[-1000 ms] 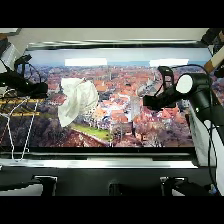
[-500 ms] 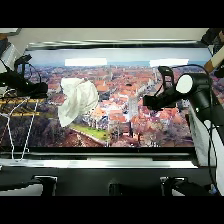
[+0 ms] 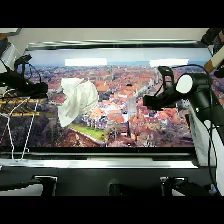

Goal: Fold the clothes and pants, and hang the long-sleeved shirts on hangers.

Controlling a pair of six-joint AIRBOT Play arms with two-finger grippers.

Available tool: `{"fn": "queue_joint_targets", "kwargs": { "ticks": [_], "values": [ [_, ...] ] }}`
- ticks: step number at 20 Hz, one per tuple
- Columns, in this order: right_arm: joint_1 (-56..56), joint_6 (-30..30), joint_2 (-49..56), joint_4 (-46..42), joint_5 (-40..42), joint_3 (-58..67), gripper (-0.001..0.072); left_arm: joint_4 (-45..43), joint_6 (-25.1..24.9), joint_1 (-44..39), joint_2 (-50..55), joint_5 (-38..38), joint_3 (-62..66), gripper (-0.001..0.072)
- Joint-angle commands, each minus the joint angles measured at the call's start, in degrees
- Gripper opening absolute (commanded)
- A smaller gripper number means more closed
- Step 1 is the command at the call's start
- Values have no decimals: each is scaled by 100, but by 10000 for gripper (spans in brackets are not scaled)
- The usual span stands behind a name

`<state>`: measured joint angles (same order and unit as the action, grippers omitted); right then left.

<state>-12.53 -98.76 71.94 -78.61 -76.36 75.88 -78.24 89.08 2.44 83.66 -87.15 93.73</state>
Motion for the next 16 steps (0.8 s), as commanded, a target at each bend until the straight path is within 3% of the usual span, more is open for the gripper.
{"fn": "queue_joint_targets", "kwargs": {
  "ticks": [1,7,8,9,10,16],
  "values": [
    [-4,-2,-4,7,0,4,34,-2,0,-2,-4,11,-2,17],
    [-4,-2,-4,0,286,4,34,125,4,-22,37,166,-4,21],
    [-4,-2,-4,7,286,4,34,98,4,-33,74,247,-4,170],
    [-4,-2,-2,0,341,4,35,105,52,-33,125,374,-4,572],
    [-4,-2,-4,2,337,4,34,87,227,-39,192,560,-4,720],
    [-4,-2,-4,0,44,4,36,216,219,-527,1130,1928,-2,720]
  ]
}}
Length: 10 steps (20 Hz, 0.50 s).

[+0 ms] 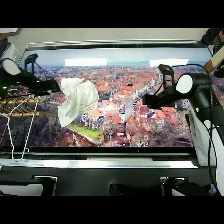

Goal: Fold the clothes and pants, and hang the long-sleeved shirts on hangers.

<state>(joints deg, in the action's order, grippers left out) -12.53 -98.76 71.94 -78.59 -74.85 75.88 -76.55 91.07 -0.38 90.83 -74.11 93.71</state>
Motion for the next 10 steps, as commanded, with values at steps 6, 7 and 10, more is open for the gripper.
{"fn": "queue_joint_targets", "kwargs": {
  "ticks": [6,7,10],
  "values": [
    [-4,-2,-4,-7,-153,4,36,20,22,-960,1174,1097,0,670],
    [-4,-2,-4,-4,-153,4,36,22,22,-973,1261,1062,0,409],
    [-4,-2,-4,-2,-177,4,36,50,50,-925,1268,870,2,15]
  ]
}}
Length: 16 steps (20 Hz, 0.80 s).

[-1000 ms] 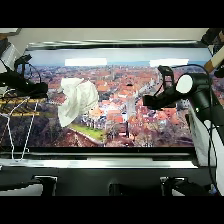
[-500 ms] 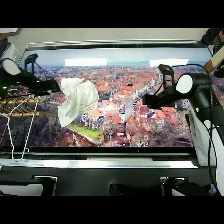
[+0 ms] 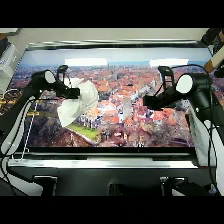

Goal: Fold the clothes and pants, and hang the long-sleeved shirts on hangers.

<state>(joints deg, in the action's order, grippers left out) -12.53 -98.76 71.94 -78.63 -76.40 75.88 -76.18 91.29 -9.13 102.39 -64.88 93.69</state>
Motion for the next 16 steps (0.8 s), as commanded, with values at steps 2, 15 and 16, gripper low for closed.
{"fn": "queue_joint_targets", "kwargs": {
  "ticks": [2,15,16],
  "values": [
    [-4,-9,-4,7,-111,4,36,166,17,-57,15,-385,4,13],
    [-4,48,-1976,-634,-986,4,35,2350,654,-3554,-328,-162,0,13],
    [-4,48,-2192,-791,-1128,4,35,2350,745,-3681,-229,-39,0,13]
  ]
}}
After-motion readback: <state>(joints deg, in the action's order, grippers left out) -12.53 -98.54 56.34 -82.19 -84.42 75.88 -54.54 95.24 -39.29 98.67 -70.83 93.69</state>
